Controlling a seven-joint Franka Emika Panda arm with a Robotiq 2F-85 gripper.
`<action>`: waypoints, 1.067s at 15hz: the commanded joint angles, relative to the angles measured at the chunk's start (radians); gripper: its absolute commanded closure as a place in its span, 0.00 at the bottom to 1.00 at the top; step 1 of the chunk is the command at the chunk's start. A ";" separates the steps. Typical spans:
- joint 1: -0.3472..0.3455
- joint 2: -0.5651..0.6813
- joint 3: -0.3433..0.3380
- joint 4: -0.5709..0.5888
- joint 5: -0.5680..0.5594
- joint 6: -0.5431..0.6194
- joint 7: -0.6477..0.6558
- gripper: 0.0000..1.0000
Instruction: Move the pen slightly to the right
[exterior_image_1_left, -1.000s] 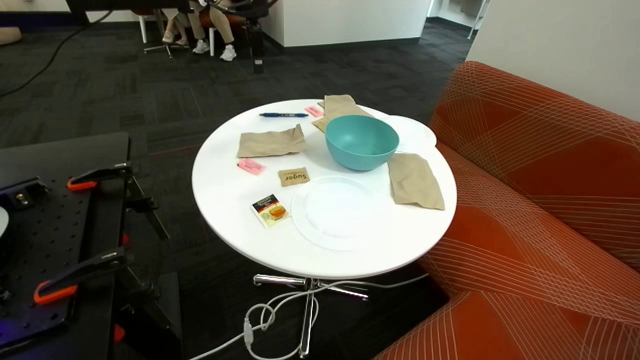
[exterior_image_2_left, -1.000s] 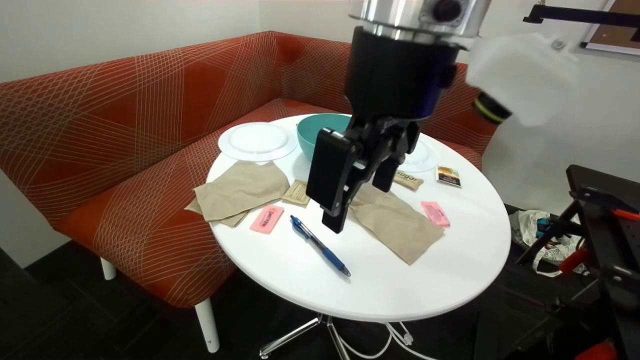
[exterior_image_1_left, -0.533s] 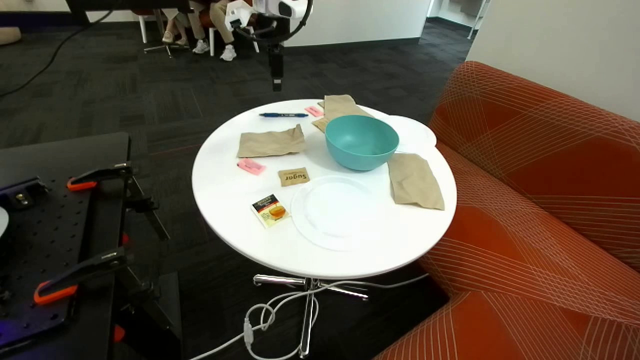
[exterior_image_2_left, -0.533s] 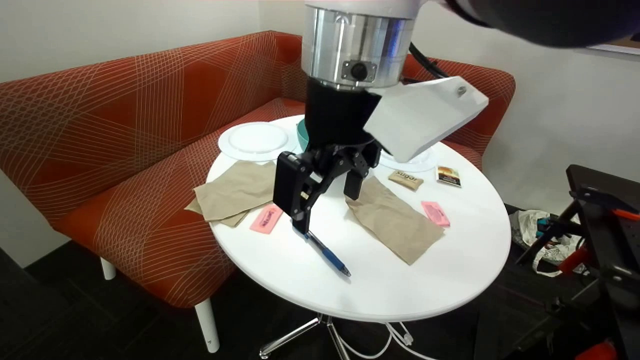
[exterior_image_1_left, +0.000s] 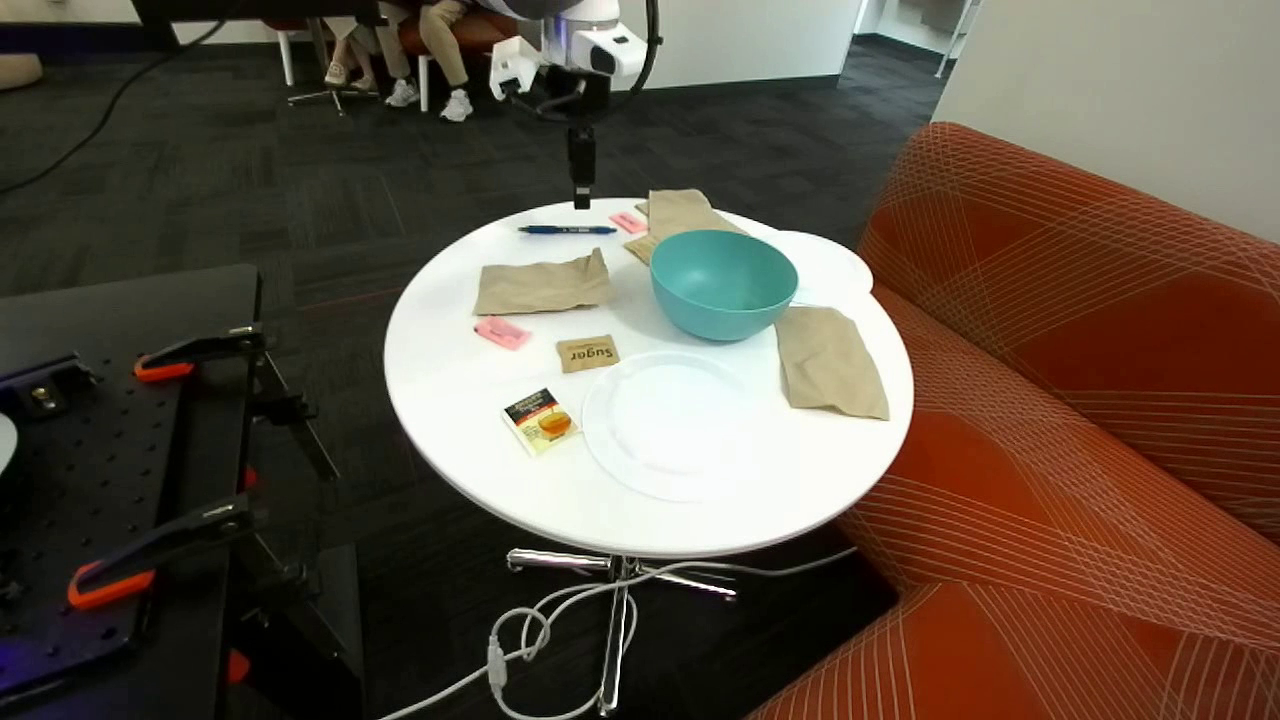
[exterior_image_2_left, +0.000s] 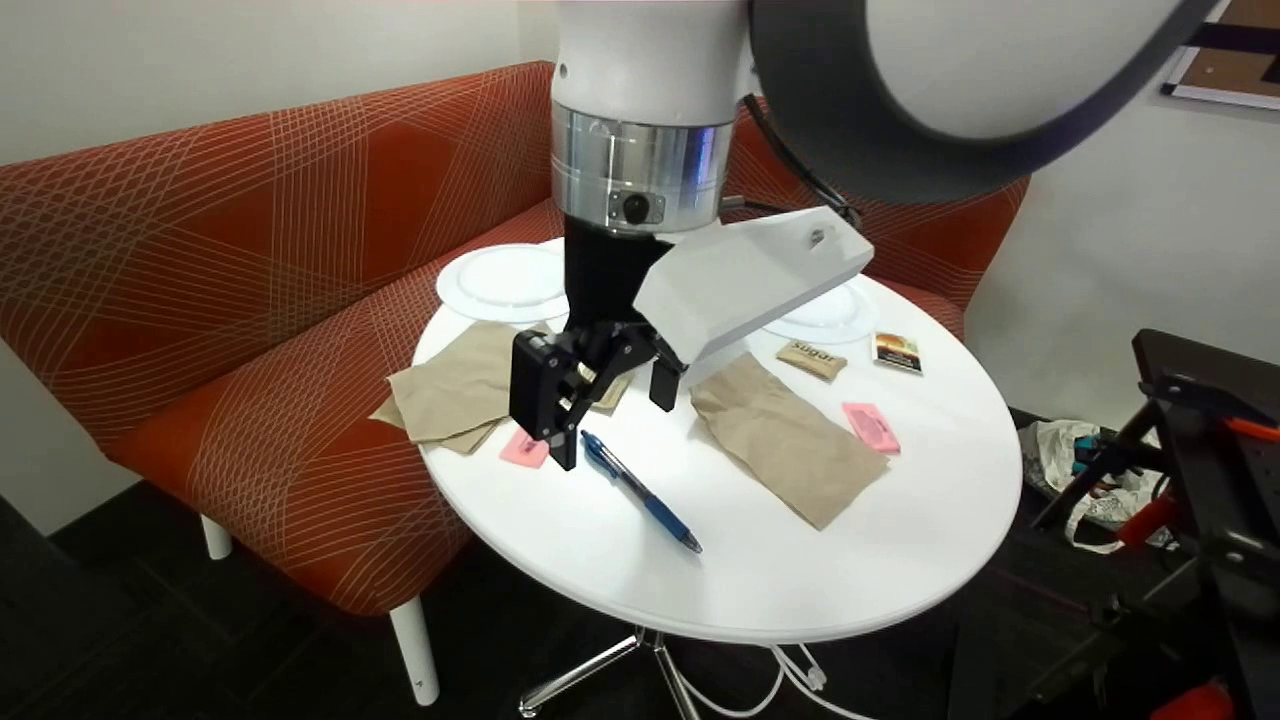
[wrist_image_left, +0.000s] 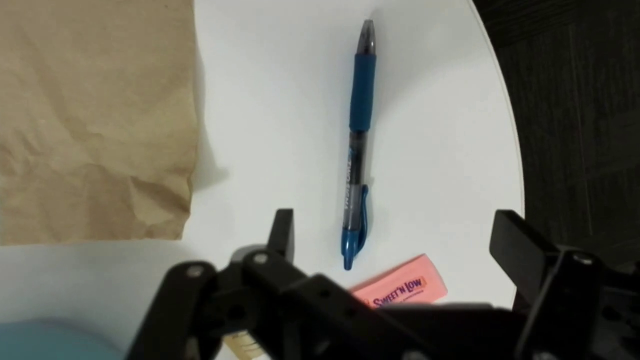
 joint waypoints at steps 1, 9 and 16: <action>0.022 0.062 -0.029 0.092 0.011 -0.049 0.003 0.00; 0.031 0.146 -0.047 0.184 0.011 -0.108 0.004 0.00; 0.041 0.189 -0.053 0.215 0.013 -0.152 0.025 0.34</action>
